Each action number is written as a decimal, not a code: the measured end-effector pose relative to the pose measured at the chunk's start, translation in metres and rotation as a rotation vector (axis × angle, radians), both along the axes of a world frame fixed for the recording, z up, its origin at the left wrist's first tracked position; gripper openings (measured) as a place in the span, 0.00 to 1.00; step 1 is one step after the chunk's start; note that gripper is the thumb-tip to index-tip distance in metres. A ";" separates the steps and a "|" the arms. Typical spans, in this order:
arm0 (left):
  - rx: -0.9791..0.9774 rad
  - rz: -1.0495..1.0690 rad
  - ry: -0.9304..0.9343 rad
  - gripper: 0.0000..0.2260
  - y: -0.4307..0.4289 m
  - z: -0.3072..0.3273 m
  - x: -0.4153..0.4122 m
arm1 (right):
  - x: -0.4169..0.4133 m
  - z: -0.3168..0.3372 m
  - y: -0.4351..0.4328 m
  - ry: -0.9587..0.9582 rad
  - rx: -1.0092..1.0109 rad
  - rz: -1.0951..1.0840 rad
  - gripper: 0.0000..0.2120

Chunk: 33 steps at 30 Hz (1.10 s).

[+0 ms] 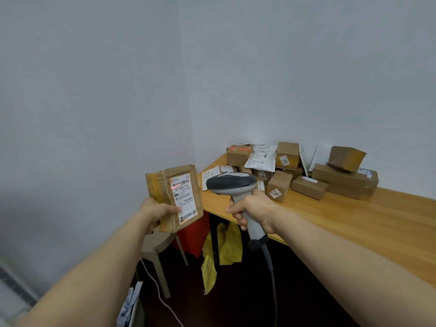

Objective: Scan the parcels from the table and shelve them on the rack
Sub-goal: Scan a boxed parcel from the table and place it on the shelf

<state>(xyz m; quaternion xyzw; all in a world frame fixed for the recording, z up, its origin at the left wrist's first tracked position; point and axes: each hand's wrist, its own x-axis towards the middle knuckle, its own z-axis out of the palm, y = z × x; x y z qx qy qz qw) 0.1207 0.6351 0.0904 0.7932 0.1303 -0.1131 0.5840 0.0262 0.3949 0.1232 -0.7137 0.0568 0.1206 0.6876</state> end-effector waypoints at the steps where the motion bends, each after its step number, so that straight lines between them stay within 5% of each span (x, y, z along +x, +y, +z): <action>1: 0.002 -0.001 -0.002 0.22 -0.001 0.000 0.000 | 0.001 0.001 -0.001 -0.001 0.003 0.002 0.12; 17: -0.022 0.041 0.016 0.24 0.010 0.003 -0.018 | 0.008 -0.012 0.003 0.047 0.142 0.010 0.09; 25: -0.295 0.037 0.146 0.14 0.085 0.006 -0.086 | 0.023 -0.045 0.068 0.035 0.150 -0.058 0.15; 33: -0.310 0.158 0.168 0.32 0.205 0.002 -0.181 | -0.033 -0.051 0.207 0.100 0.342 0.181 0.10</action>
